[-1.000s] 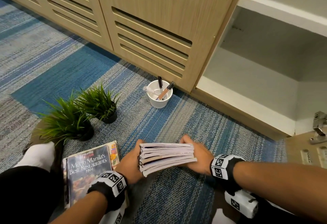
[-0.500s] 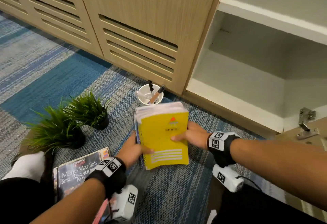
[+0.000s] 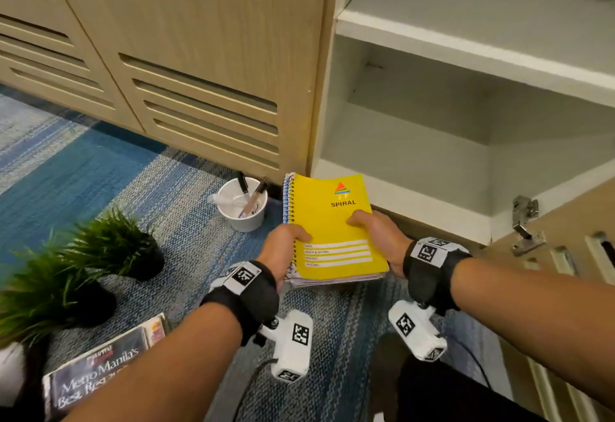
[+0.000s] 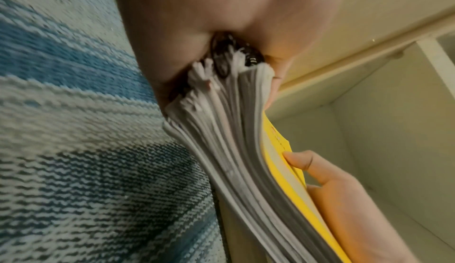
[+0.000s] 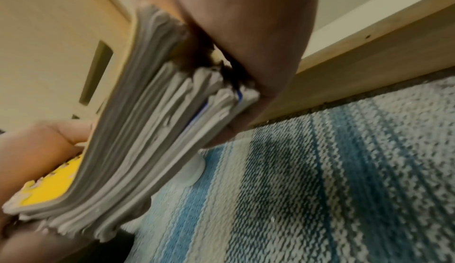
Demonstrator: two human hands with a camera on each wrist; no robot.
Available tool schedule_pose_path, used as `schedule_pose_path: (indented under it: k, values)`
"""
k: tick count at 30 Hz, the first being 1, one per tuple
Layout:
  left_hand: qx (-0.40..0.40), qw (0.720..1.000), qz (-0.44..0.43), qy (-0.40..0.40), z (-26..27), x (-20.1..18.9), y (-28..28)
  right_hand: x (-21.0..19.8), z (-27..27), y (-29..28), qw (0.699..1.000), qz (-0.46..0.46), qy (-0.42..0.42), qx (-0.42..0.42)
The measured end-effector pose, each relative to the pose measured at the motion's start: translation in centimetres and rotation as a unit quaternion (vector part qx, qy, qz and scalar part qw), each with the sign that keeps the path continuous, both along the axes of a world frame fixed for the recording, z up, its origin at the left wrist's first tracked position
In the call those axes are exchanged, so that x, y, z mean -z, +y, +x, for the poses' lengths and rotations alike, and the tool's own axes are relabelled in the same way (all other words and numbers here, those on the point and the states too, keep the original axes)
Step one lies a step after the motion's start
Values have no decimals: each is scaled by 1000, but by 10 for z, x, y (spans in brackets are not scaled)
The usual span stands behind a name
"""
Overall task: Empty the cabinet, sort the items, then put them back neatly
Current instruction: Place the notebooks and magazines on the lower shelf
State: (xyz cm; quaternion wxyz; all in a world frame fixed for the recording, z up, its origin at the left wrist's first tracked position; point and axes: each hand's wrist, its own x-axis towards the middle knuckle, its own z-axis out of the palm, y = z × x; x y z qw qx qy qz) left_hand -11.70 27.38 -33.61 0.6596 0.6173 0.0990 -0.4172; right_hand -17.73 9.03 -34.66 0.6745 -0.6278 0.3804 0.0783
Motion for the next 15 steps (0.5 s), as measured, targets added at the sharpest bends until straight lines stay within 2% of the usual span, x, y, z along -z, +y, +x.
schedule_pose_path:
  k: [3, 7, 9, 12, 15]
  values:
    - [11, 1000, -8, -23, 6, 1, -32, -11, -5, -28, 1000, 24, 5, 20]
    - [4, 1000, -9, -17, 9, 13, -67, -22, -1, -67, 997, 59, 33, -32]
    - [12, 1000, -1, 0, 6, 31, -82, -24, -1, -80, 996, 60, 50, -41]
    - [30, 1000, 9, -1, 17, 71, -113, -19, -8, -94, 997, 62, 45, -7]
    - [83, 994, 38, -56, 30, 18, -129, -7, -6, -106, 994, 85, -2, 71]
